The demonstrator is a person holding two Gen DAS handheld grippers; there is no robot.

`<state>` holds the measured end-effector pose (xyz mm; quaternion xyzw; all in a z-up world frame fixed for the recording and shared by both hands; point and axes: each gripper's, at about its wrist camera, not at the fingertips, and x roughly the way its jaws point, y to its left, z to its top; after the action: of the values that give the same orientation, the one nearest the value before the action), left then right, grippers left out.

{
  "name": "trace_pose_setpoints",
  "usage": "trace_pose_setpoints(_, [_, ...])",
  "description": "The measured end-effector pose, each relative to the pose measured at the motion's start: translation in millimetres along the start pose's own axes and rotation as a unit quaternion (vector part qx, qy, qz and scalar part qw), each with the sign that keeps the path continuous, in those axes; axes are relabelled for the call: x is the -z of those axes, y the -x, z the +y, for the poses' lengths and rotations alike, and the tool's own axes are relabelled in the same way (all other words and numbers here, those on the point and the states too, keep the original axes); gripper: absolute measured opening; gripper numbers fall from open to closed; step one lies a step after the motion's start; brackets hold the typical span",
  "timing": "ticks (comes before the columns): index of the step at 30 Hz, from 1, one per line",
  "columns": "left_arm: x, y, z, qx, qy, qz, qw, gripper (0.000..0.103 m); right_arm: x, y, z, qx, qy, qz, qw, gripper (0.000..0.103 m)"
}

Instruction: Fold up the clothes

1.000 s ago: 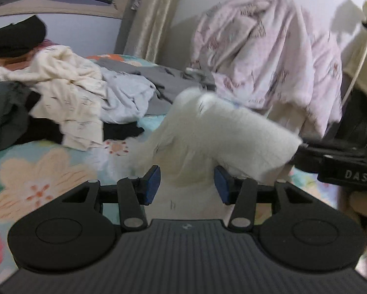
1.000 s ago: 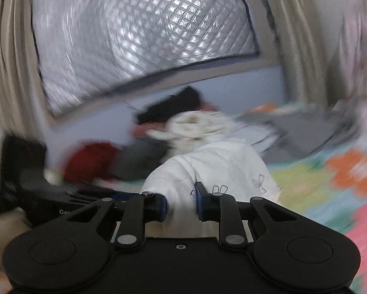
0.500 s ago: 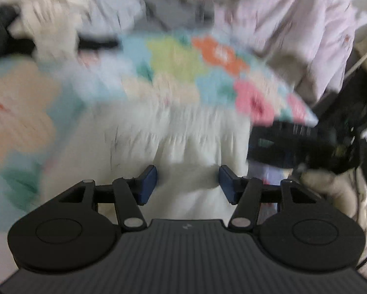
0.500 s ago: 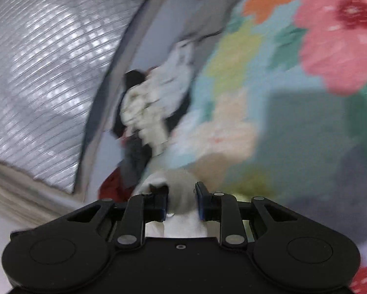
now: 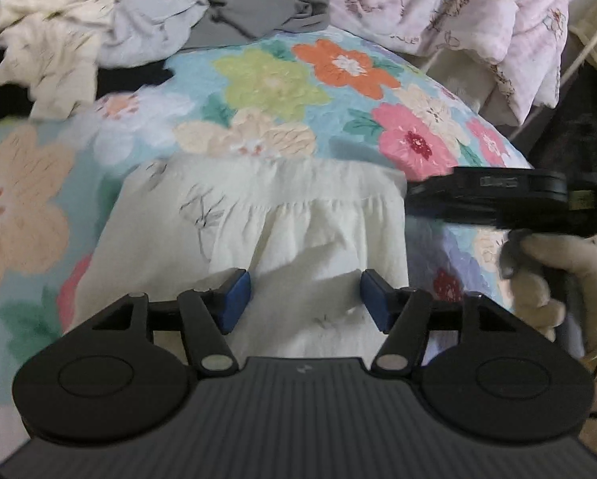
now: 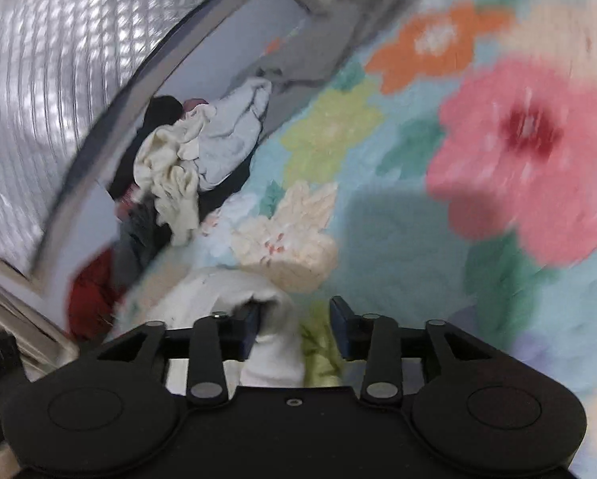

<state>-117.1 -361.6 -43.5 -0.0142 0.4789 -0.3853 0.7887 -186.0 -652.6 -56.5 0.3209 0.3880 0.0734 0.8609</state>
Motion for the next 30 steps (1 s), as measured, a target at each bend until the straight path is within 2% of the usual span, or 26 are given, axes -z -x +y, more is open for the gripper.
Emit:
trace_pose_setpoints(1, [2, 1, 3, 0.005, 0.006, -0.001, 1.0, 0.061, 0, 10, 8, 0.023, 0.024, -0.007, 0.999, 0.054])
trace_pose_setpoints(2, [3, 2, 5, 0.011, 0.011, -0.003, 0.9999, 0.062, 3, 20, 15, 0.044, 0.035, -0.017, 0.998, 0.054])
trace_pose_setpoints(5, [3, -1, 8, 0.015, 0.021, -0.002, 0.9997, 0.063, 19, 35, 33, -0.002, 0.038, -0.035, 0.999, 0.056])
trace_pose_setpoints(9, [2, -6, -6, 0.014, -0.007, 0.005, 0.9999, 0.069, 47, 42, 77, -0.09, 0.119, -0.067, 0.987, 0.055])
trace_pose_setpoints(11, [-4, -11, -13, 0.018, -0.026, 0.017, 0.9994, 0.068, 50, 33, 85, -0.09, 0.136, -0.05, 0.985, 0.055])
trace_pose_setpoints(13, [-10, -12, -20, 0.014, -0.051, 0.025, 0.9983, 0.068, 49, 20, 71, -0.08, 0.105, -0.051, 0.99, 0.055])
trace_pose_setpoints(15, [-9, -8, -25, 0.015, -0.066, 0.024, 0.9974, 0.069, 49, 5, 49, -0.065, 0.053, -0.022, 0.996, 0.053])
trace_pose_setpoints(17, [-4, 1, -26, 0.014, -0.072, 0.021, 0.9971, 0.069, 53, 1, 28, -0.071, 0.008, -0.005, 0.997, 0.053])
trace_pose_setpoints(20, [-7, 21, -26, 0.001, -0.097, -0.002, 0.9953, 0.069, 49, 0, 25, -0.049, 0.042, 0.008, 0.998, 0.049])
trace_pose_setpoints(22, [-16, 35, -23, -0.009, -0.113, -0.022, 0.9933, 0.069, 50, -3, 33, -0.02, 0.087, 0.011, 0.996, 0.049])
trace_pose_setpoints(24, [-28, 38, -11, -0.011, -0.099, -0.021, 0.9949, 0.069, 56, -3, 41, -0.004, 0.119, 0.016, 0.993, 0.049])
trace_pose_setpoints(27, [-27, 26, 4, -0.039, -0.09, 0.0, 0.9951, 0.069, 62, -1, 68, 0.028, 0.19, 0.013, 0.981, 0.05])
trace_pose_setpoints(30, [-15, 9, 16, -0.08, -0.099, 0.018, 0.9917, 0.069, 78, 4, 92, 0.046, 0.267, 0.025, 0.962, 0.052])
